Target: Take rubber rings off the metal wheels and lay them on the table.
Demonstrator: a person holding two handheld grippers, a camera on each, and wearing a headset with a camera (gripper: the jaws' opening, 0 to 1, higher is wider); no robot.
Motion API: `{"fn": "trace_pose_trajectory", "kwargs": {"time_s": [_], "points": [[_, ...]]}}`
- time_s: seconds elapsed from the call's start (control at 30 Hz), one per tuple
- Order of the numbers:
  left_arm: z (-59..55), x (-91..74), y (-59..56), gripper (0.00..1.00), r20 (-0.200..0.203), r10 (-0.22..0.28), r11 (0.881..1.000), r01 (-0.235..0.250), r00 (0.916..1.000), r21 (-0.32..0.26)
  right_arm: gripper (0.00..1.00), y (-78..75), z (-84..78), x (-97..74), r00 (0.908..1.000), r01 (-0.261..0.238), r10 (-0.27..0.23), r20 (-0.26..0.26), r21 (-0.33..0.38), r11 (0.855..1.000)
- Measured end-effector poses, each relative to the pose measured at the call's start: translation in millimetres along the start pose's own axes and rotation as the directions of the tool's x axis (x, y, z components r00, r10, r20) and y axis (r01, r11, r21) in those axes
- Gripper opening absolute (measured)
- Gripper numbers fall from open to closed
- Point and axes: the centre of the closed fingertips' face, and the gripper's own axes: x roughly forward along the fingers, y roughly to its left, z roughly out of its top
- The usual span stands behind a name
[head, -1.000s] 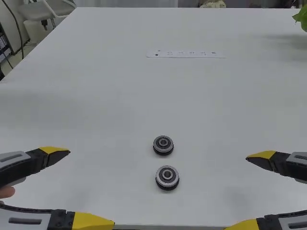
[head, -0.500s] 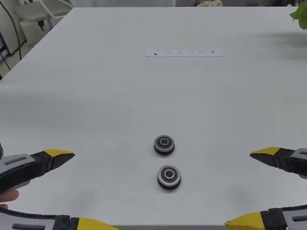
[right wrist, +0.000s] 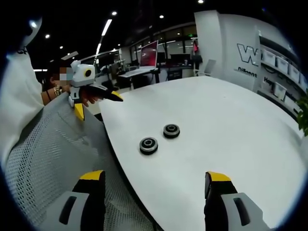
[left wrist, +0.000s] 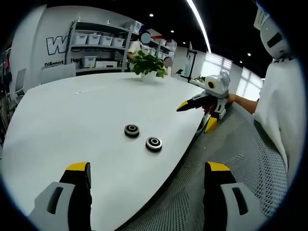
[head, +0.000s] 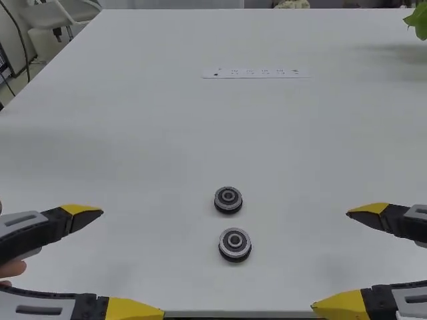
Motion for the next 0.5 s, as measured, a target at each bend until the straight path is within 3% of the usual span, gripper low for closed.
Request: {"fn": "trace_pose_trajectory", "kwargs": {"time_s": [0.07, 0.1, 0.17, 0.27, 0.5], "points": [[3.6, -1.1, -2.1, 0.97, 0.004, 0.001, 1.0, -0.001, 1.0, 0.012, 0.84, 0.8, 0.1, 0.2, 1.0, -0.005, 0.005, 0.001, -0.001, 1.0], [12.5, -1.4, -4.1, 0.97, 0.043, 0.0, 0.999, -0.001, 0.9991, 0.036, 0.84, 0.9, 0.0, 0.2, 1.0, -0.005, 0.005, 0.001, -0.001, 1.0], [15.5, -3.0, -3.5, 0.98, 0.06, 0.006, 0.999, -0.008, 0.9982, 0.035, 0.84, 0.1, -0.6, 0.1, 1.0, -0.002, 0.002, -0.002, 0.002, 1.0], [10.3, -2.6, -0.9, 0.99, 0.036, 0.009, 1.0, -0.009, 0.9993, 0.015, 0.84, -0.4, 1.5, -0.3, 1.0, 0.0, -0.001, 0.008, 0.006, 1.0], [16.4, -1.8, -6.2, 0.99, 0.016, -0.01, 0.996, 0.009, 0.9998, 0.092, 0.84, 1.7, 9.7, -0.5, 0.9991, -0.018, 0.017, 0.039, 0.022, 1.0]]}}
